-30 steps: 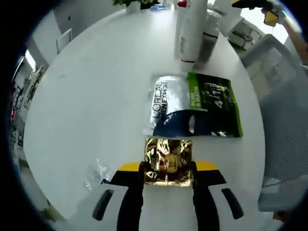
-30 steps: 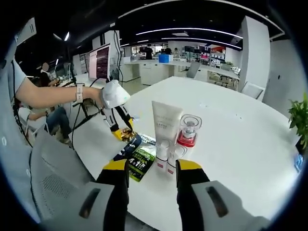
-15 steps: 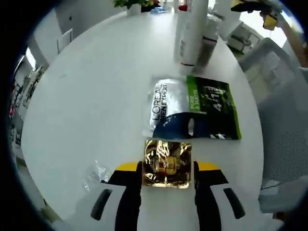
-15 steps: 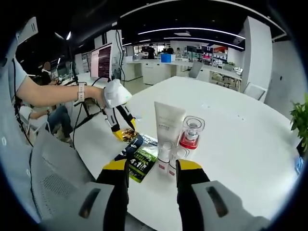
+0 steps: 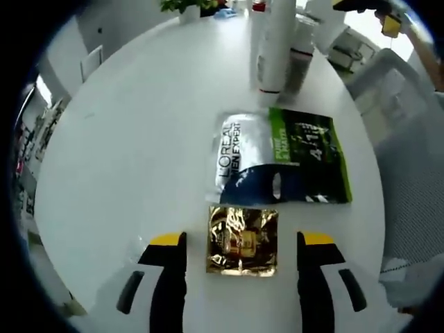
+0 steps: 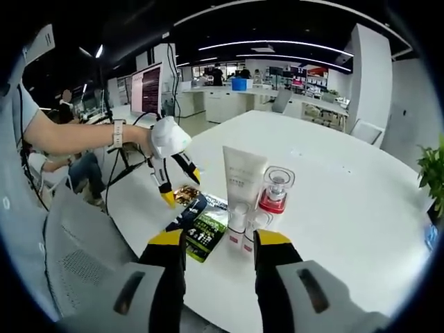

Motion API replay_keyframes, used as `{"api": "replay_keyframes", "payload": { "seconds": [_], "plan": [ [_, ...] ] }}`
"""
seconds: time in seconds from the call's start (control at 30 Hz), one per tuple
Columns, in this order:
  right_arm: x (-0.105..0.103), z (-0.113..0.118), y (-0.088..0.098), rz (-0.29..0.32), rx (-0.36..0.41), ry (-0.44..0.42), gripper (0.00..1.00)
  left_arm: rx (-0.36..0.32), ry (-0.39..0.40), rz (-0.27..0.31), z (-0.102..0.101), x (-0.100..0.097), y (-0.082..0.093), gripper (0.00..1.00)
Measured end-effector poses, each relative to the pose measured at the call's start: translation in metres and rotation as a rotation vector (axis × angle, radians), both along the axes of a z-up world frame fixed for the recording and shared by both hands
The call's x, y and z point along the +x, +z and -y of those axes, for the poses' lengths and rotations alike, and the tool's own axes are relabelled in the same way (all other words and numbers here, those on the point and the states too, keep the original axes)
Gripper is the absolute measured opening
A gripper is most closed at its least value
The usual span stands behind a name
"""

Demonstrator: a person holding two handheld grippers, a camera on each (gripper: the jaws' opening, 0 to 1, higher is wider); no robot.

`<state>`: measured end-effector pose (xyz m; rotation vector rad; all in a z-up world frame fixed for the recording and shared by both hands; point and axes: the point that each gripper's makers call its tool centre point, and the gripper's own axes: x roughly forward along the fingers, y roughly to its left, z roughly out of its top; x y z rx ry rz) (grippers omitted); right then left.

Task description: Arrange the skincare products in the storage area until every visible bottle or jar stands upright without overlapping.

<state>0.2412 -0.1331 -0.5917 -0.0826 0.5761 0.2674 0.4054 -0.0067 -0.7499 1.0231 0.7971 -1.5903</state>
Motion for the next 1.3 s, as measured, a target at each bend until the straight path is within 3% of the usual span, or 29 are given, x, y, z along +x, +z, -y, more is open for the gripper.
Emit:
{"api": "replay_keyframes", "payload": {
  "seconds": [0.27,0.77,1.3],
  "plan": [
    [-0.001,0.002,0.002,0.012,-0.007,-0.006,0.42,-0.069,0.033,0.031,0.002,-0.002,0.025,0.66],
    [0.004,-0.004,0.008,0.028,-0.021,0.016,0.53,-0.189,0.179,0.105,-0.008,-0.01,0.075,0.75],
    [0.007,-0.005,0.012,0.033,-0.045,0.023,0.66,-0.336,0.367,0.08,-0.028,-0.034,0.117,0.81]
  ]
}}
